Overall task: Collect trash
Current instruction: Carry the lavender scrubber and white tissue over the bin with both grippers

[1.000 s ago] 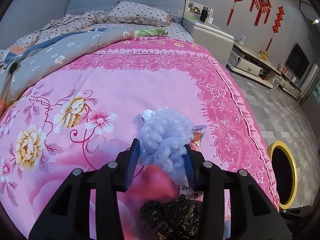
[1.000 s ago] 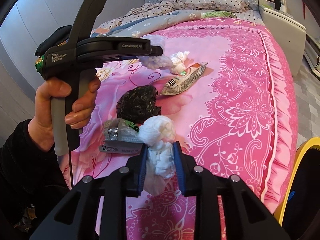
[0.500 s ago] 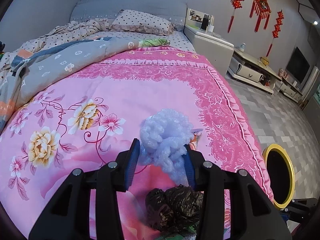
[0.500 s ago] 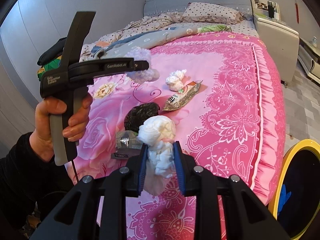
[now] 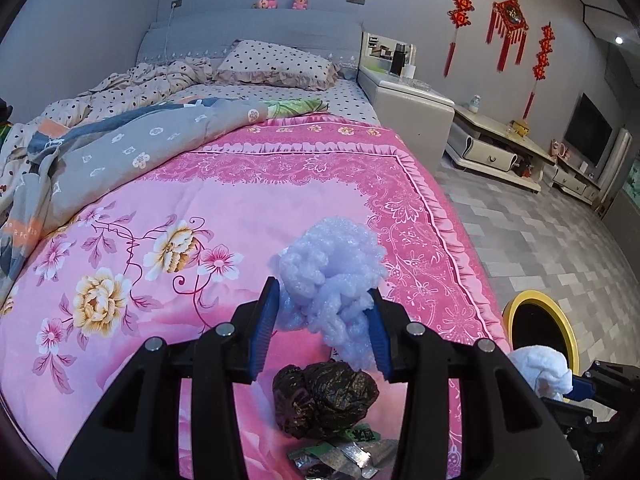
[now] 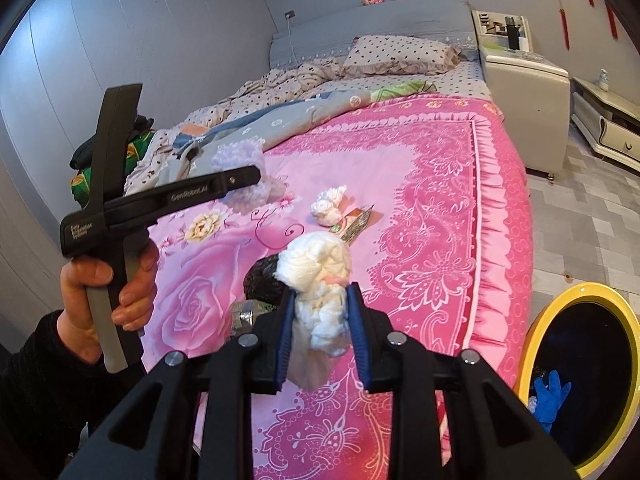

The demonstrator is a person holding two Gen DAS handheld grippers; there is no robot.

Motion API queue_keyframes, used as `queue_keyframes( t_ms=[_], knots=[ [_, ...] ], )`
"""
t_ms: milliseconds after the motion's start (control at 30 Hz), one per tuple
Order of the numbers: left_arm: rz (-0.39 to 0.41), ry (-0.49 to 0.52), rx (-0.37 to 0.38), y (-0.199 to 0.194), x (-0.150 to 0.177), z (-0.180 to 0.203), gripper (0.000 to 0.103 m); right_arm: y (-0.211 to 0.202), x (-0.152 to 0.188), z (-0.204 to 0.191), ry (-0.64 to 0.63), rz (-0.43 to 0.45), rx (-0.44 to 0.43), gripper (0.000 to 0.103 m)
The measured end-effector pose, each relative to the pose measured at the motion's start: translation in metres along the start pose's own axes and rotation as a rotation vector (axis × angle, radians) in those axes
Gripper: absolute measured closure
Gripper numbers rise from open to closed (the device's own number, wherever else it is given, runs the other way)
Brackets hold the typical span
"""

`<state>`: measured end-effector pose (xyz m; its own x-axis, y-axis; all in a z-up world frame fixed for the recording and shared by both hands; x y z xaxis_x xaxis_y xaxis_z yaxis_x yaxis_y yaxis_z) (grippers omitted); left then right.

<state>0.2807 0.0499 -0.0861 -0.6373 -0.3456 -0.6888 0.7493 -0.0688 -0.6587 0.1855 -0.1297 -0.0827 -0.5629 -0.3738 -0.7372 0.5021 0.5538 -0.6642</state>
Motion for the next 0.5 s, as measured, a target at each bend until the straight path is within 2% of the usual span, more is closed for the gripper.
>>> queue_keyframes(
  t_ms=[500],
  knots=[
    [0.014, 0.068, 0.106, -0.033, 0.008, 0.078, 0.063, -0.051, -0.011, 0.041, 0.077, 0.113, 0.1, 0.079]
  ],
)
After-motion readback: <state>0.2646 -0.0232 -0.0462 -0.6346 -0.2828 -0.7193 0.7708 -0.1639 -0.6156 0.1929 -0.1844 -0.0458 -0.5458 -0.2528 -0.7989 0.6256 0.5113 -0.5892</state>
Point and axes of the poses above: each gripper's, at about its wrist camera, not at the fingertips, and y roughly the way its jaws point, z to its right, x to its underside, the point moved 8 cm from there along y, roughly the way its jaws point, and after that the axes turned 13 degrees about -y, right-handed, at the moved point
